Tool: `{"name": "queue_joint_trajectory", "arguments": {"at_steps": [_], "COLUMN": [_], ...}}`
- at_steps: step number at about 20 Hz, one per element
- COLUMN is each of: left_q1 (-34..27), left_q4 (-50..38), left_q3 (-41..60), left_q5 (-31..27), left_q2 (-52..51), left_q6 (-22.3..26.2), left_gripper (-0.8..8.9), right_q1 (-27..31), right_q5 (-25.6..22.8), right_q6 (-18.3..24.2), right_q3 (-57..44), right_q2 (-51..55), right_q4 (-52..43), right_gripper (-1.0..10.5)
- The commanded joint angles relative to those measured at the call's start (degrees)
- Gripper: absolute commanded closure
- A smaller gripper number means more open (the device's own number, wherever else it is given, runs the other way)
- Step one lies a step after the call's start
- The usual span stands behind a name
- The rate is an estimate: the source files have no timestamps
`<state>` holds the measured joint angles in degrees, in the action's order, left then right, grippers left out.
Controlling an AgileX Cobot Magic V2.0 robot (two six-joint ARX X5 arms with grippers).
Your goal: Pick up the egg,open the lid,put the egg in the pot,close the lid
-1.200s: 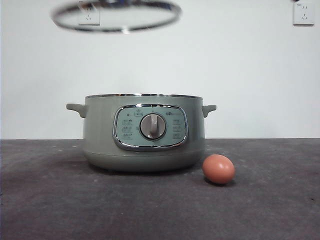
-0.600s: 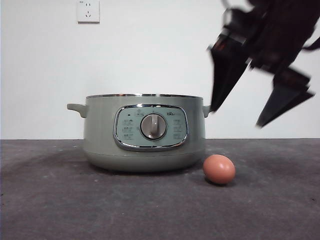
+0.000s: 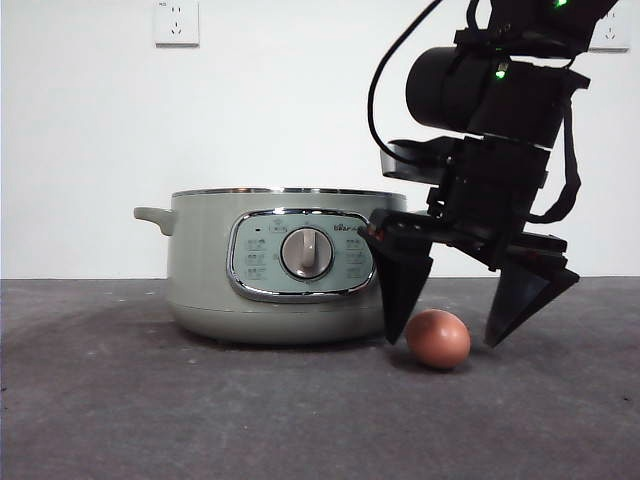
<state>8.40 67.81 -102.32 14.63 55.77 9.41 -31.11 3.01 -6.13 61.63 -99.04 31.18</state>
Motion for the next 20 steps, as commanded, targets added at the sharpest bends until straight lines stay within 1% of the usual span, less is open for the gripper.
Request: {"name": "queue_joint_trajectory", "arguments": {"at_steps": [1,3,4,7,10,12,16,18,20], "left_q1": [-0.11,-0.11,-0.11,-0.11,-0.11,-0.11,-0.11,-0.11,-0.11], "left_q4": [-2.69,-2.69,-2.71,-2.73,-2.73,-2.73,-2.95,-2.95,-2.97], "left_q3": [-0.48,-0.48,-0.48,-0.48,-0.48,-0.48,-0.48,-0.48,-0.48], "left_q5": [0.50,0.50,0.52,0.52,0.50,0.50,0.52,0.52,0.52], "left_q2": [-0.66,-0.63,-0.57,-0.55,-0.55,-0.52,-0.09,0.37,0.66], "left_q6": [0.00,0.00,0.02,0.02,0.02,0.02,0.07,0.04,0.04], "left_gripper": [8.21,8.21,8.21,8.21,8.21,8.21,8.21,8.22,8.21], "right_q1": [-0.15,-0.15,-0.15,-0.15,-0.17,-0.28,-2.36,-4.35,-5.68], "right_q5": [-0.09,0.00,0.00,0.00,0.00,0.15,2.19,2.14,2.08], "right_q6": [-0.76,-0.76,-0.74,-0.74,-0.74,-0.44,0.35,0.33,0.33], "right_q3": [0.13,0.13,0.13,0.13,0.13,0.13,0.17,1.01,4.76], "right_q2": [-0.87,-0.87,-0.87,-0.87,-0.39,1.99,12.11,18.10,21.14], "right_q4": [-0.35,-0.44,-0.42,-0.31,0.26,2.36,7.76,7.78,6.64], "right_gripper": [6.2,8.1,8.8,9.6,9.6,9.6,9.6,9.6,9.6]}}
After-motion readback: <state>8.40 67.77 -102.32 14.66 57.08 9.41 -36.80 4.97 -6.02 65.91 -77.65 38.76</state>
